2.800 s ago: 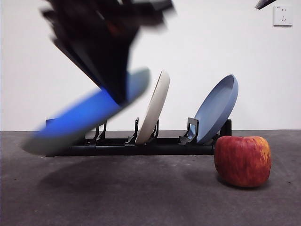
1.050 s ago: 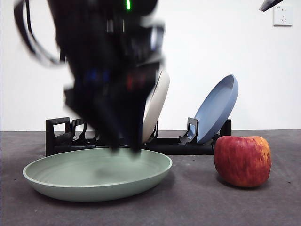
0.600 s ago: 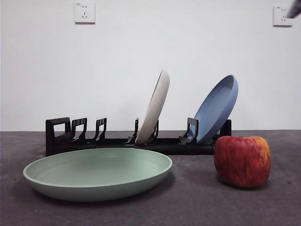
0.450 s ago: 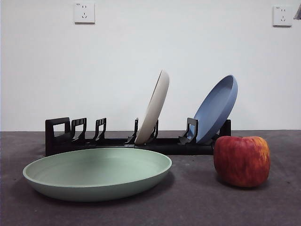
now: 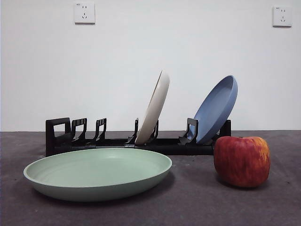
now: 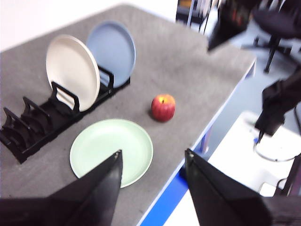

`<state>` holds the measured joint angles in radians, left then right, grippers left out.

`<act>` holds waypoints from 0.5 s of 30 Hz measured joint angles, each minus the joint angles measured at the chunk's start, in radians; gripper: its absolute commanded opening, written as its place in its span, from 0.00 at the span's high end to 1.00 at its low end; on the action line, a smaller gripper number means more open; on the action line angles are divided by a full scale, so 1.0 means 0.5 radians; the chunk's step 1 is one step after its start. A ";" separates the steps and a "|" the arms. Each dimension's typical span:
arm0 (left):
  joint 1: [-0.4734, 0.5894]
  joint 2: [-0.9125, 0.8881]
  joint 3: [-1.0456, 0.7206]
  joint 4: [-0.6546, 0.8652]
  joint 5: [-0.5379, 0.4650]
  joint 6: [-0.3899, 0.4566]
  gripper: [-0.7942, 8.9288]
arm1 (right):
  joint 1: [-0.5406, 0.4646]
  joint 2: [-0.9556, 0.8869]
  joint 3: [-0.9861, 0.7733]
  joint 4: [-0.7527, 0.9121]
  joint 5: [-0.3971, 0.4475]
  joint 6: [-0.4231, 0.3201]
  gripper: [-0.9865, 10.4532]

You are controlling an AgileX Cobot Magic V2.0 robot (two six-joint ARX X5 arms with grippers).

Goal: Take the green plate from the plate rack,put the plate on the table,take the apple from the table,put the apple in the plate

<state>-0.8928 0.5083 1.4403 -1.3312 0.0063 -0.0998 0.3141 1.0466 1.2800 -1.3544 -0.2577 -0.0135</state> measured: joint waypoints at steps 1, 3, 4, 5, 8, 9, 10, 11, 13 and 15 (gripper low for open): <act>-0.003 -0.030 0.000 0.000 0.000 -0.018 0.69 | 0.000 -0.045 -0.072 0.000 0.000 0.018 0.28; -0.014 -0.079 0.000 0.000 0.002 -0.052 0.69 | 0.000 -0.157 -0.243 0.006 0.001 0.066 0.28; -0.018 -0.091 0.000 0.000 0.002 -0.066 0.69 | 0.000 -0.206 -0.321 0.033 0.001 0.086 0.28; -0.024 -0.099 0.000 0.000 0.002 -0.073 0.69 | 0.000 -0.256 -0.404 0.086 0.001 0.109 0.28; -0.045 -0.100 -0.002 0.000 0.001 -0.085 0.69 | 0.000 -0.324 -0.599 0.273 0.001 0.166 0.29; -0.055 -0.099 -0.007 0.000 -0.005 -0.085 0.69 | 0.000 -0.324 -0.655 0.330 0.001 0.184 0.29; -0.064 -0.099 -0.019 0.000 -0.006 -0.085 0.69 | 0.000 -0.318 -0.702 0.391 0.001 0.197 0.29; -0.072 -0.100 -0.040 0.000 -0.007 -0.085 0.69 | 0.005 -0.298 -0.749 0.461 0.002 0.211 0.29; -0.085 -0.100 -0.101 0.000 -0.016 -0.086 0.69 | 0.027 -0.243 -0.826 0.620 0.008 0.242 0.29; -0.100 -0.100 -0.191 0.000 -0.043 -0.086 0.69 | 0.059 -0.183 -0.874 0.762 0.018 0.272 0.29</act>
<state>-0.9428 0.4583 1.3445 -1.3312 -0.0154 -0.1429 0.3435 0.9550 0.8433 -0.9733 -0.2489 0.1226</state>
